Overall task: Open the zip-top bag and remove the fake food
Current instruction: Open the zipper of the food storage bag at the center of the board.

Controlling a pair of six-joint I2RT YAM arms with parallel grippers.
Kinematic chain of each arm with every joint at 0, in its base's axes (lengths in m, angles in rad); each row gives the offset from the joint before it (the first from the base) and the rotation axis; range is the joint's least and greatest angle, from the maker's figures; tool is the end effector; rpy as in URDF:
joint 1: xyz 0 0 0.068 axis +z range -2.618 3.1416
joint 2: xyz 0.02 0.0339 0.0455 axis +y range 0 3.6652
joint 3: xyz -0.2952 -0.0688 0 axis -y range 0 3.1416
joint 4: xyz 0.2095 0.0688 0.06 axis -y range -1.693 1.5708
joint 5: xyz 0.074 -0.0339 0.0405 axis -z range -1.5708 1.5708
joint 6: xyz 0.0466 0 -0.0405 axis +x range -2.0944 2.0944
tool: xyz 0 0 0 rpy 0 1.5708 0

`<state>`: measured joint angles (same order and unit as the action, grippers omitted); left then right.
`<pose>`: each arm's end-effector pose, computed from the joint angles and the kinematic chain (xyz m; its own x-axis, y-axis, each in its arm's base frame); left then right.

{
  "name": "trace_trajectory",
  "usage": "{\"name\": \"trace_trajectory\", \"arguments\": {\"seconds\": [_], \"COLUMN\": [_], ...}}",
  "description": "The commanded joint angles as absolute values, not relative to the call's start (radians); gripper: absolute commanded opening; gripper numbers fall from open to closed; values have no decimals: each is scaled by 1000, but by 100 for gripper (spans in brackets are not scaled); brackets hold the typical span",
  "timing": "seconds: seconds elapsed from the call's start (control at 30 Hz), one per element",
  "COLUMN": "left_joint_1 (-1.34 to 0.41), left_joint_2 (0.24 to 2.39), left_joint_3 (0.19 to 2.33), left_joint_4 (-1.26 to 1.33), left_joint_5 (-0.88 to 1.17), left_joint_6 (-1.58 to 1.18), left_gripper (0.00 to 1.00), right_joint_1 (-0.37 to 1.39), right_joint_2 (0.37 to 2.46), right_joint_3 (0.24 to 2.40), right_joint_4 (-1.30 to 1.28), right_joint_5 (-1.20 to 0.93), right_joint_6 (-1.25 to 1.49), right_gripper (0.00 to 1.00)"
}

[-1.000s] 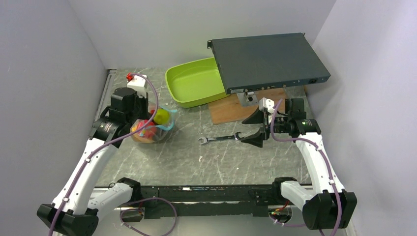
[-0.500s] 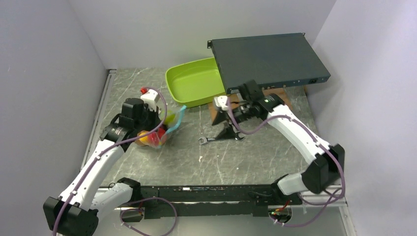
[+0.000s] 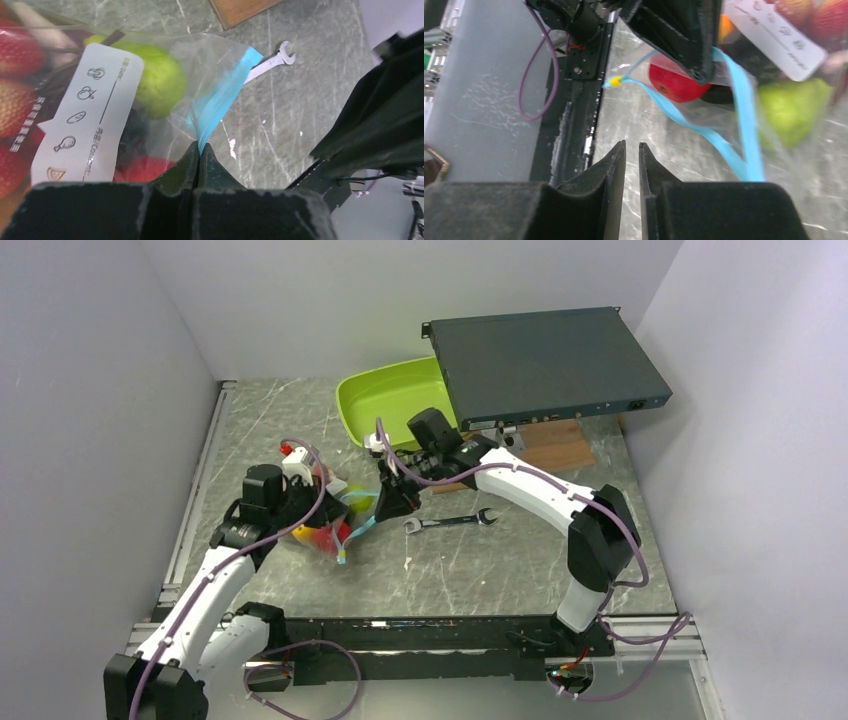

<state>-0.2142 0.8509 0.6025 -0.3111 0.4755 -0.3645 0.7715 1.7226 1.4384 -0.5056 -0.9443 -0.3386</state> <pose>0.1333 -0.0508 0.2808 -0.6871 -0.1749 -0.7052 0.3459 0.7748 -0.5291 0.2274 0.2738 0.3322 -0.2086 -0.4746 -0.8551 -0.9403 -0.1431 0.3088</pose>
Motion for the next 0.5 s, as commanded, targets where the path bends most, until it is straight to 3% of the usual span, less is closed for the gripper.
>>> {"name": "trace_trajectory", "arguments": {"seconds": [0.0,0.23,0.47], "left_joint_1": [-207,-207,-207], "left_joint_2": [888,788,744], "left_joint_3": [594,552,473], "left_joint_4": [-153,-117,-79], "left_joint_5": [566,526,533], "left_joint_6": [-515,-584,-640], "left_gripper": [0,0,0], "right_joint_1": [818,827,838], "right_joint_2": [1710,1766,1873], "right_joint_3": [1381,1329,1405], "right_joint_4": [-337,-147,-110], "right_joint_5": [-958,-675,-642], "right_joint_6": [-169,79,209], "right_gripper": [17,14,17]}}
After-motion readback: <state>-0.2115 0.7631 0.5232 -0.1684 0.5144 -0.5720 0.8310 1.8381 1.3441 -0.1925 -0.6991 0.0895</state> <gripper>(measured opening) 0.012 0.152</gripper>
